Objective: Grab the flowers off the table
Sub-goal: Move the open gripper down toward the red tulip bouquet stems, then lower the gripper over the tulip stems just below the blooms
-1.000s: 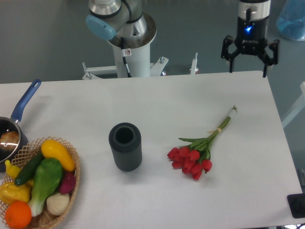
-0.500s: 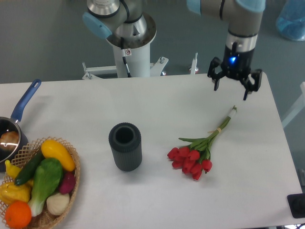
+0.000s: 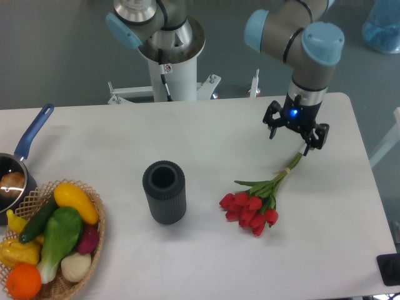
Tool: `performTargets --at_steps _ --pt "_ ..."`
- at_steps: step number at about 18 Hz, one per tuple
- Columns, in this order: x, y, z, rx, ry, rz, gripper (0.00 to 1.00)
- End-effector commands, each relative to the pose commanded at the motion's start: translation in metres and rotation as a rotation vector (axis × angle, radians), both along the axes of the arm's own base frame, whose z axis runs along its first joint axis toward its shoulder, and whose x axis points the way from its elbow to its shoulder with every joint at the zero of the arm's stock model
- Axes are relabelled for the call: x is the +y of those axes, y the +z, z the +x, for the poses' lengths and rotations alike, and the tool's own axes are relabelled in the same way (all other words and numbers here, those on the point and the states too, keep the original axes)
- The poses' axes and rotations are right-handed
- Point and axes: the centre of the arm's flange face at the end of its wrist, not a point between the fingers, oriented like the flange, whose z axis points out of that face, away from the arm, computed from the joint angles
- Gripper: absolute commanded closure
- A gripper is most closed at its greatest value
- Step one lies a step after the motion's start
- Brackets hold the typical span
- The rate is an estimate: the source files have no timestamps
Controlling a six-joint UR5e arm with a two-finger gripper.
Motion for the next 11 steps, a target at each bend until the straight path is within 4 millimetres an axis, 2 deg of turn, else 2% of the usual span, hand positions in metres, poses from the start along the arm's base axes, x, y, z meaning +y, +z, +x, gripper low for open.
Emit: performTargets --at_steps 4,8,11 --pt "0.010 -0.014 -0.014 -0.024 -0.009 0.029 0.00" --pt "0.013 -0.025 -0.018 -0.034 -0.019 0.026 0.00" --pt "0.026 -0.037 -0.013 -0.049 -0.042 0.020 0.00"
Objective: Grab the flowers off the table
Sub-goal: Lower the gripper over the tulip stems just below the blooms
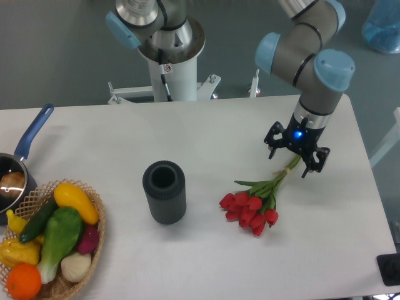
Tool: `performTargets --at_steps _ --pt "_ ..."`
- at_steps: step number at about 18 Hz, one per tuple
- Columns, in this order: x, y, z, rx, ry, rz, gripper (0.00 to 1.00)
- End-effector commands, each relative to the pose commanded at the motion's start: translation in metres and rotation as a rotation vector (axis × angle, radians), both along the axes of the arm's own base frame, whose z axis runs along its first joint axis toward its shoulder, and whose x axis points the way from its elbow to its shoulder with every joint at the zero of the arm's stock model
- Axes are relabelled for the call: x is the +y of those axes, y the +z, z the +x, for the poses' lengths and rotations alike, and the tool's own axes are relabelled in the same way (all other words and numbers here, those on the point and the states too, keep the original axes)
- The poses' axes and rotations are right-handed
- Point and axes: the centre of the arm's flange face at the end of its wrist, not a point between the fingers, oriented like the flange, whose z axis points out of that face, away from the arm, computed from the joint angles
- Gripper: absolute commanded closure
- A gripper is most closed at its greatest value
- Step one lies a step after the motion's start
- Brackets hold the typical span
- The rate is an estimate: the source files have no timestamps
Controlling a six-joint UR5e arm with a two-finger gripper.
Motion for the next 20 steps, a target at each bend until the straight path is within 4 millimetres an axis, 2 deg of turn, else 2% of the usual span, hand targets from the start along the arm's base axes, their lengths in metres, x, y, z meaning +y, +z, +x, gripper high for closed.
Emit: performTargets --at_steps 4,7,20 --pt "0.003 -0.011 -0.001 -0.006 -0.005 -0.002 0.00" --pt "0.018 -0.020 0.003 0.009 -0.031 0.003 0.00" --pt "0.034 -0.031 0.012 -0.006 -0.052 -0.002 0.00"
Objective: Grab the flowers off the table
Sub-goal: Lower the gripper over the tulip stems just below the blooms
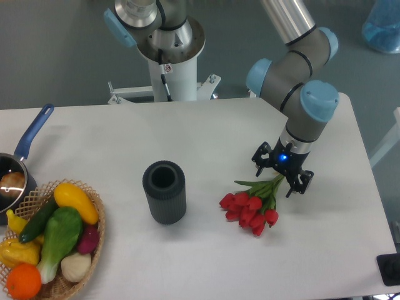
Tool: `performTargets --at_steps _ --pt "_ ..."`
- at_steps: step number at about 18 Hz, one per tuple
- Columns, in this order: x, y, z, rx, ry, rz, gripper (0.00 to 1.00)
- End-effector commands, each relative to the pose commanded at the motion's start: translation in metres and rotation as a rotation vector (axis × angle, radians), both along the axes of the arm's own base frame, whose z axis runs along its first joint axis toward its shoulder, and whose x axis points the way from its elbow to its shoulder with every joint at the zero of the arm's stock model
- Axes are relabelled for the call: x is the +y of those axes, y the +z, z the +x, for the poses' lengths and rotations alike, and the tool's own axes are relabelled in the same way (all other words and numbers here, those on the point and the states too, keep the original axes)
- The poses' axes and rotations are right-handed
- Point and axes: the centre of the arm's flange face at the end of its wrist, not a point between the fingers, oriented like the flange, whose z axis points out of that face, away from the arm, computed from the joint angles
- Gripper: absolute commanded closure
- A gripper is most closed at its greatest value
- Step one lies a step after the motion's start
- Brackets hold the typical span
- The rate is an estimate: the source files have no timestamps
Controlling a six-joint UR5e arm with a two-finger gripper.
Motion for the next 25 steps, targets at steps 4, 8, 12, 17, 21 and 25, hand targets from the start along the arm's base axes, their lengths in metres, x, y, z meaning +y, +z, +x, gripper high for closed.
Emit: performTargets --at_steps 4,8,12,17,21,25 --pt "0.007 0.000 -0.001 0.015 -0.008 0.006 0.00" --pt "0.017 -0.002 -0.001 0.015 -0.016 0.005 0.00" --pt "0.024 -0.003 0.004 0.015 -0.022 0.004 0.00" --pt "0.028 -0.009 0.006 0.018 -0.030 0.006 0.00" --pt "0.028 -0.010 0.007 0.015 -0.031 0.004 0.00" --pt "0.028 -0.013 0.009 0.009 -0.033 0.000 0.00"
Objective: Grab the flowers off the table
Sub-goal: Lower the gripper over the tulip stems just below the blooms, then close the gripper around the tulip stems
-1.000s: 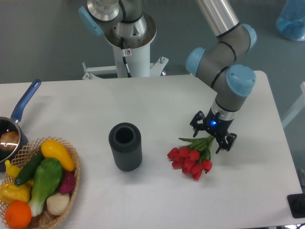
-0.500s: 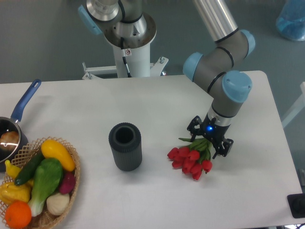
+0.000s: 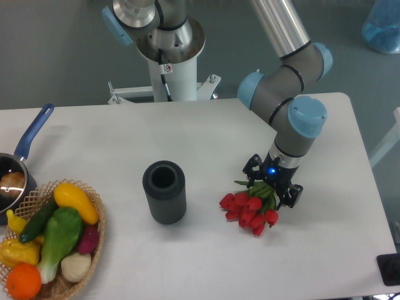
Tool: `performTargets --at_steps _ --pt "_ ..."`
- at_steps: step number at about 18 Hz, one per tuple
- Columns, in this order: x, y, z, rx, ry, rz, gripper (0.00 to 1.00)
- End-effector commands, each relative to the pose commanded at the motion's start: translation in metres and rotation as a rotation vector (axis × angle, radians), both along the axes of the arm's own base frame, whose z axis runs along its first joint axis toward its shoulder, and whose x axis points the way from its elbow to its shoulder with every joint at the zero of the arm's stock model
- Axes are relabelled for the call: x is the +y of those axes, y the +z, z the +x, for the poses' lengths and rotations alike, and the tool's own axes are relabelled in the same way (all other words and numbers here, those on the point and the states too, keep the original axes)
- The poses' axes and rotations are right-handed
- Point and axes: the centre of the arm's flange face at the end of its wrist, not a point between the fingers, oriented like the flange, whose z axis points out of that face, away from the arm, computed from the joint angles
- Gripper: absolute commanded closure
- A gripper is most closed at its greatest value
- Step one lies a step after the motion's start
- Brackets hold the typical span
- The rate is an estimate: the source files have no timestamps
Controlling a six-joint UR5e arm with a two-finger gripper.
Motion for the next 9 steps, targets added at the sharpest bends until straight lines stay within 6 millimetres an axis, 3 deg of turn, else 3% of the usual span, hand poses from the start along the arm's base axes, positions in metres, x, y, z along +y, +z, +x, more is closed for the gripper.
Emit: performTargets --at_steps 7,9 --pt "0.0025 -0.0046 0.0014 -0.006 -0.003 -0.003 0.00" --pt "0.0025 -0.0037 0.0015 -0.005 -0.002 -0.002 0.11"
